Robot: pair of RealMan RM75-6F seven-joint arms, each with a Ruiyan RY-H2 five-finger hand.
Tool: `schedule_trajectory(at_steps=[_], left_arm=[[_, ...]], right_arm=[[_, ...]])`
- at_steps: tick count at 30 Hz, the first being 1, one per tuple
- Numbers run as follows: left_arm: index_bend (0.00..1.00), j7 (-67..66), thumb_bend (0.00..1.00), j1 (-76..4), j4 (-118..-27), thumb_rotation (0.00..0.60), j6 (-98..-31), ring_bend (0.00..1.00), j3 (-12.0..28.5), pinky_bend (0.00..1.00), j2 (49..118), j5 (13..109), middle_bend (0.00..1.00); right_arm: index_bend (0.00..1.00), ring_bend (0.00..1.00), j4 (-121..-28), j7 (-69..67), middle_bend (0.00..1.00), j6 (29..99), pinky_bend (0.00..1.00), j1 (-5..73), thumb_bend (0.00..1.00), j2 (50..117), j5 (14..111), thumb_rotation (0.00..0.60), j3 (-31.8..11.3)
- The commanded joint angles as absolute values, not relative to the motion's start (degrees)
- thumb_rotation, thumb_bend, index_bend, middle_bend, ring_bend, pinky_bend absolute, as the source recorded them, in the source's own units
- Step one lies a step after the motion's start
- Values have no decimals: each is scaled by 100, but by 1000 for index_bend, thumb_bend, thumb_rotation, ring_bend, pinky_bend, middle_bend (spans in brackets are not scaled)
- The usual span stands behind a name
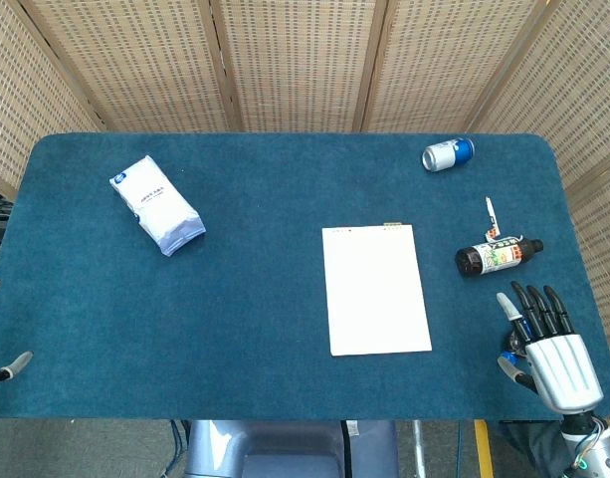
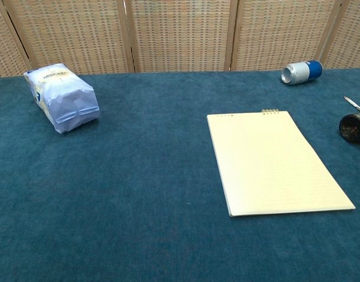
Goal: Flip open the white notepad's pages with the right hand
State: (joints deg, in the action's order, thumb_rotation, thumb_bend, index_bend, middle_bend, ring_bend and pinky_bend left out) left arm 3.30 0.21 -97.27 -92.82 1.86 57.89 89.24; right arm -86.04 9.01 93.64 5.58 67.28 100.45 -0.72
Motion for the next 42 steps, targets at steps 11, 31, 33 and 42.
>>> schedule_trajectory(at_steps=[11,31,33,42], left_arm=[[0,424,0,4,-9702,600,-9228,0,233,0,5772,8821,0],[0,-78,0,-179,-9720,600,-8854,0,285,0,5939,8591,0],[0,-87,0,-184,-9721,600,-8843,0,285,0,5942,8583,0],[0,-79,0,-186,-9722,600,-8846,0,283,0,5938,8585,0]], right_arm=[[0,0,-8503,1055,0,8666,0,843,0,6812,10179,600,109],[0,0,-7272,2088,0,7001,0,1889,267,8166,10505,600,224],[0,0,-7219,2083,0,6963,0,1903,326,8229,10455,600,228],[0,0,-7044,2074,0,6900,0,1950,395,8456,10298,600,289]])
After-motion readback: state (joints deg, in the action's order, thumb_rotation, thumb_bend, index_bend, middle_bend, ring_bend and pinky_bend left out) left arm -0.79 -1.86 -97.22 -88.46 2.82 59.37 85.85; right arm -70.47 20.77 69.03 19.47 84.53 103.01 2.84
